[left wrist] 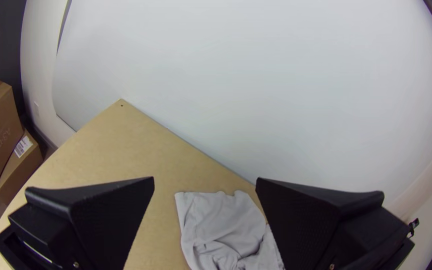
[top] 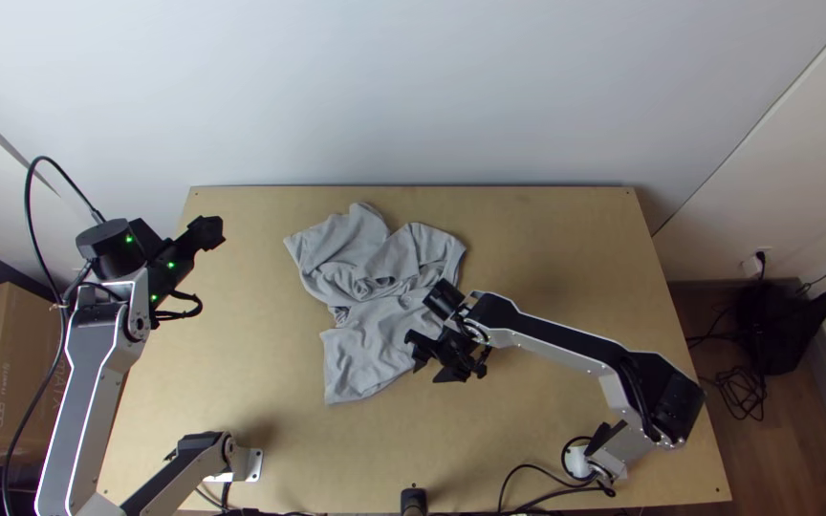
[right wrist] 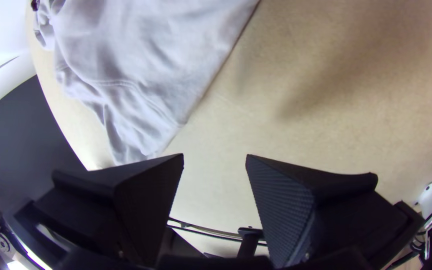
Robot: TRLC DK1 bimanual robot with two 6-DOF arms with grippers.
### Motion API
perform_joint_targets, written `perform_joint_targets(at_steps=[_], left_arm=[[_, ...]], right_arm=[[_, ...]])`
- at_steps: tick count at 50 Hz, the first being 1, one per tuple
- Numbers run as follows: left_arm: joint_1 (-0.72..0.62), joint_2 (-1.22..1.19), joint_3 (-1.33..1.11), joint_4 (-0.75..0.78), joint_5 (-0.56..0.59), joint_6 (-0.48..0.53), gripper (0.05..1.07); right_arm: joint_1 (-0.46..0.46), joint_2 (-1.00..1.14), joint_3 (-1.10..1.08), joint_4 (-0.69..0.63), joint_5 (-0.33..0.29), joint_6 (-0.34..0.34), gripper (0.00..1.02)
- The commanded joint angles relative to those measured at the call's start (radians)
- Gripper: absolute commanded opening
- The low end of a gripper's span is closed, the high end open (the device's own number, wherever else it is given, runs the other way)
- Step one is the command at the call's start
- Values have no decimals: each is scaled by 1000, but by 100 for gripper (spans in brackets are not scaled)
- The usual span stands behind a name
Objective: Fold the t-shirt
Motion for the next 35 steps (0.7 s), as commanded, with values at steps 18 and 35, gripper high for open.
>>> perform_joint_targets(at_steps=[18,35], left_arm=[[17,-12,-36,37,6,27,103],[22,10,-27,51,7,61,103]], right_arm=[[16,144,142,8,24,-9,51],[22,179,166,15,70,-19,25]])
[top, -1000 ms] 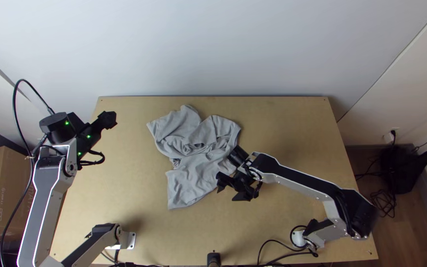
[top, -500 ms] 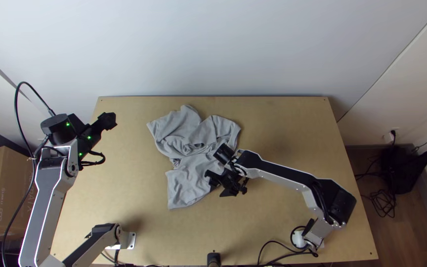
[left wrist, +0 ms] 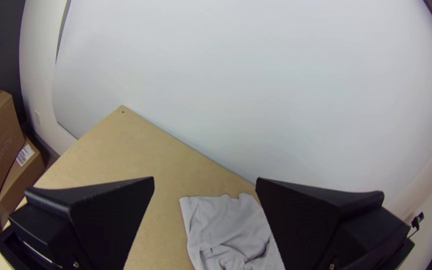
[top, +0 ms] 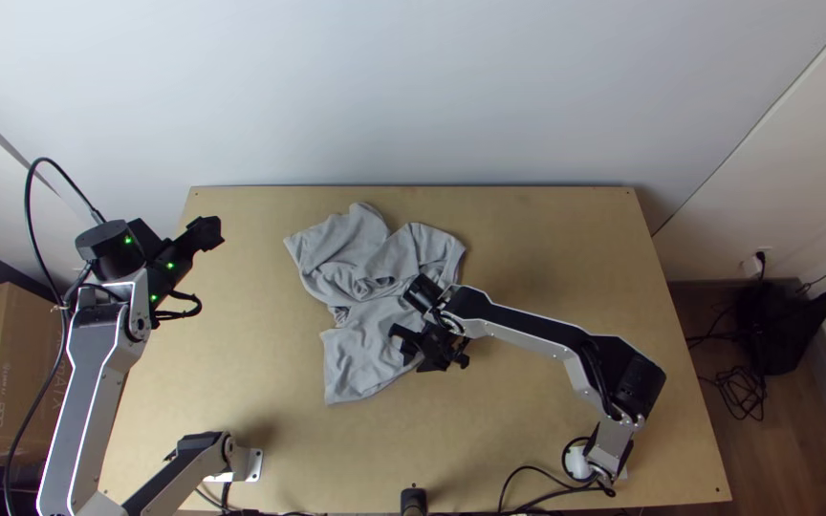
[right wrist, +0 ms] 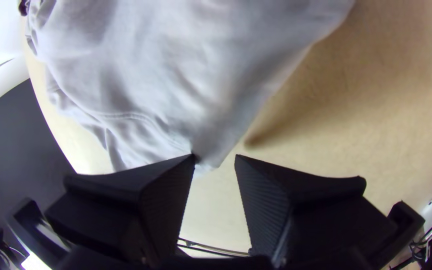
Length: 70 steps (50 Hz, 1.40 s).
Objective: Fold the t-shirt
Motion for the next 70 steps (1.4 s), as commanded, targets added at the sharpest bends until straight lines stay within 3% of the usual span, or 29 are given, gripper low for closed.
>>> perform_joint_targets(at_steps=[1,9,19,44,51,65,70], left_arm=[[7,13,-8,17,7,23,103],[-7,84,9,24,16,75,103],[-13,231,76,18,95,147,103],[-70,631,343,-41,159,339,101],[-82,722,387,-64,159,339,82],[-117,872,458,-120,101,368,81],[-128,911,469,-112,75,371,72]], right_arm=[[10,24,33,0,24,-7,23],[20,24,39,-2,86,-39,2],[12,-9,31,-6,93,-59,2],[-19,-164,-85,11,165,-153,2],[-10,-223,-131,35,171,-201,2],[-3,-309,-216,81,171,-237,2],[-3,-326,-227,94,169,-242,2]])
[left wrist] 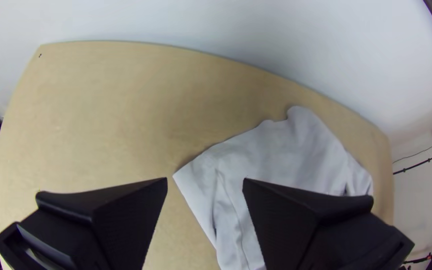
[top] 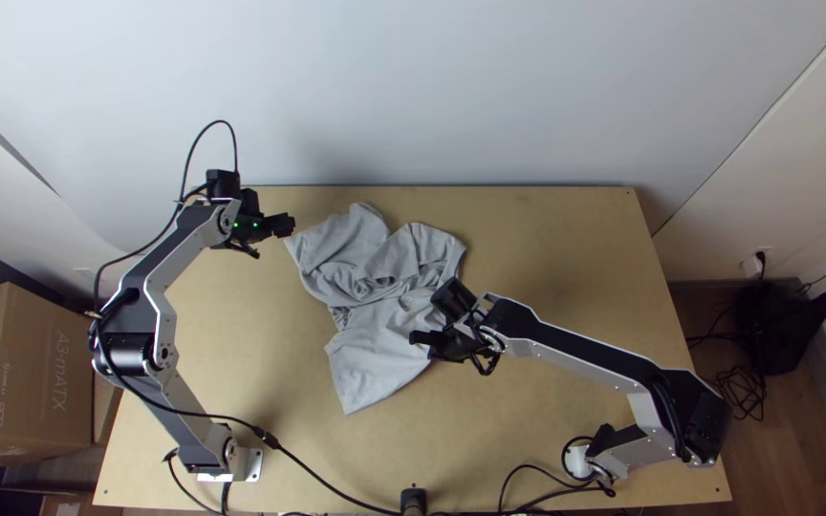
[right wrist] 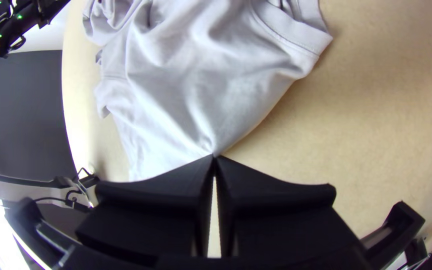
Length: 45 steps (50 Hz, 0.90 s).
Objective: Fold the t-shirt
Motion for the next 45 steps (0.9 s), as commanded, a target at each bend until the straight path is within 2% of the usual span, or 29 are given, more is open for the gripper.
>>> perform_joint_targets(at_steps=[1,12,15,45], left_arm=[[-13,48,39,-2,-21,23,71],[-36,117,71,7,-49,20,71],[-45,128,82,7,-49,15,66],[-119,232,171,-1,-131,3,65]], right_arm=[[5,-43,-33,14,8,-20,2],[5,-75,-67,43,8,-31,2],[3,-83,-75,45,8,-31,2],[-23,-158,-148,84,11,-30,2]])
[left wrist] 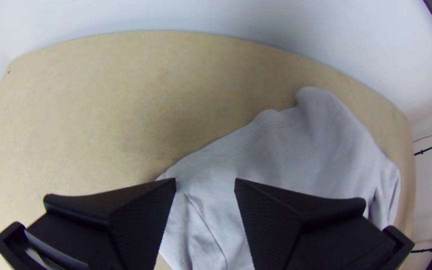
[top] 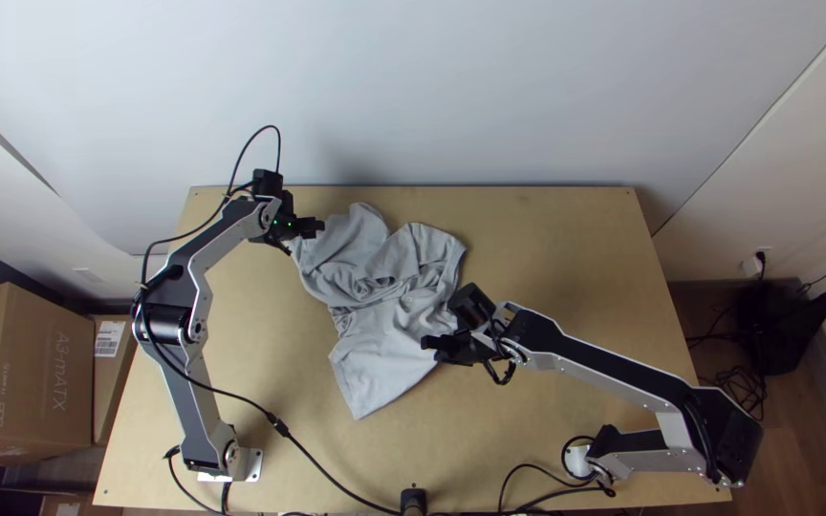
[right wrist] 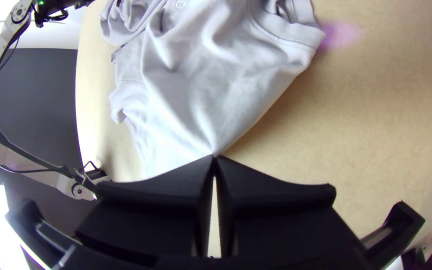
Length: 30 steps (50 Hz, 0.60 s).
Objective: Fold the t-shirt
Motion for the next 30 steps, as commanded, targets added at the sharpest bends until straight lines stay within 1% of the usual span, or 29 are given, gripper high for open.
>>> perform_joint_targets(at_steps=[1,13,15,17,20,23,25,30], left_arm=[[-4,37,27,-7,-25,-3,65],[4,59,33,-8,-36,0,65],[4,66,35,-8,-39,0,64],[4,70,35,-8,-53,0,54],[7,73,33,1,-63,-5,35],[9,76,33,2,-67,-5,21],[9,76,29,2,-67,-3,18],[7,76,4,1,-68,4,18]], right_arm=[[-12,-31,-34,11,10,-9,2],[-14,-46,-53,22,10,-7,2],[-14,-48,-54,22,10,-7,2],[-15,-48,-56,23,10,-5,2],[-17,-48,-54,22,10,-5,2],[-18,-49,-53,23,10,-4,2],[-23,-51,-51,23,10,-7,2],[-43,-58,-48,22,10,-10,2]])
